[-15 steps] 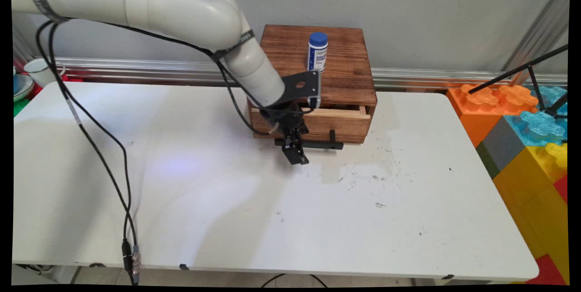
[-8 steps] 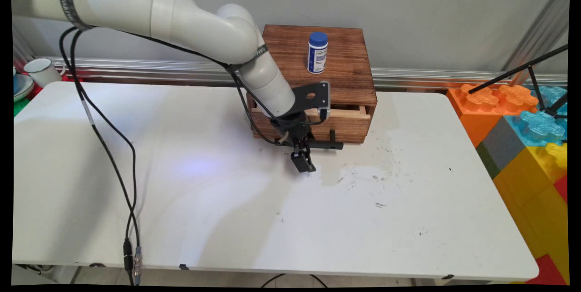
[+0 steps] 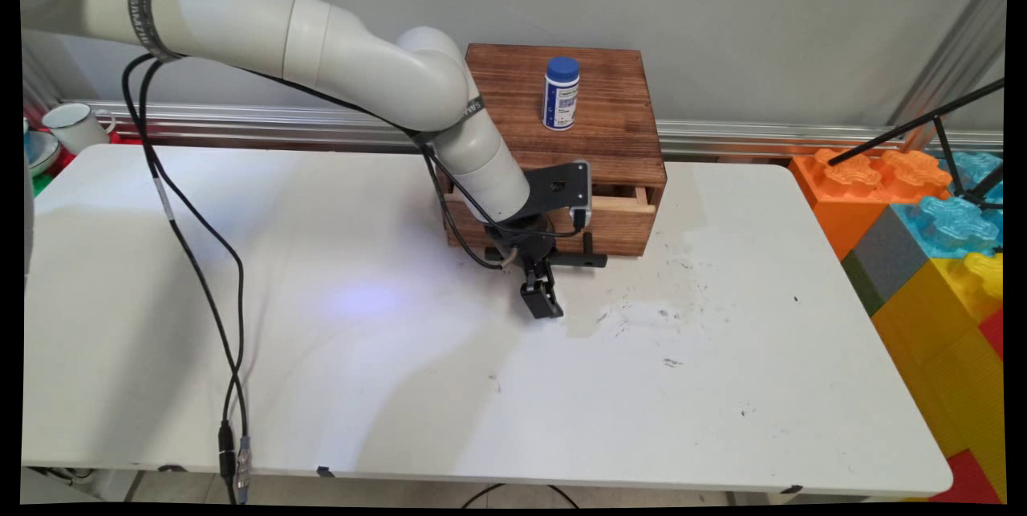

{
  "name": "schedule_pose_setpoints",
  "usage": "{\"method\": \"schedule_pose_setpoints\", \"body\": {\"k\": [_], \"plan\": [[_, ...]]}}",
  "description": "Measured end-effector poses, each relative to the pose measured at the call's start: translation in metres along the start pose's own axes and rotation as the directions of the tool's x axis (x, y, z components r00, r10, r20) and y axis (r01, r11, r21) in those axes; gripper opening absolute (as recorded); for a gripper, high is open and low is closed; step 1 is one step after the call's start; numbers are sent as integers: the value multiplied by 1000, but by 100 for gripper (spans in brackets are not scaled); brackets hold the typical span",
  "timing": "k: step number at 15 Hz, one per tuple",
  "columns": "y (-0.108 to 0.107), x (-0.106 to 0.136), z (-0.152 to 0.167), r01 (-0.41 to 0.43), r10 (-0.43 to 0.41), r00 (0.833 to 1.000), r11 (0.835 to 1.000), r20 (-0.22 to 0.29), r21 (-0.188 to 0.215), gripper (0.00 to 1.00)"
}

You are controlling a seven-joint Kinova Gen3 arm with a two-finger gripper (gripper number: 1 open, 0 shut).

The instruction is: Open the drawer

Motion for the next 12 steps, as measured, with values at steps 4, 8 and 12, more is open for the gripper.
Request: {"method": "schedule_pose_setpoints", "body": {"k": [4, 8, 12], "plan": [[11, 0, 1, -6, 6, 1000, 1000, 2, -9, 100], [25, 0, -1, -13, 13, 1000, 1000, 2, -21, 100], [40, -1, -5, -22, 22, 1000, 999, 2, -30, 100]]}}
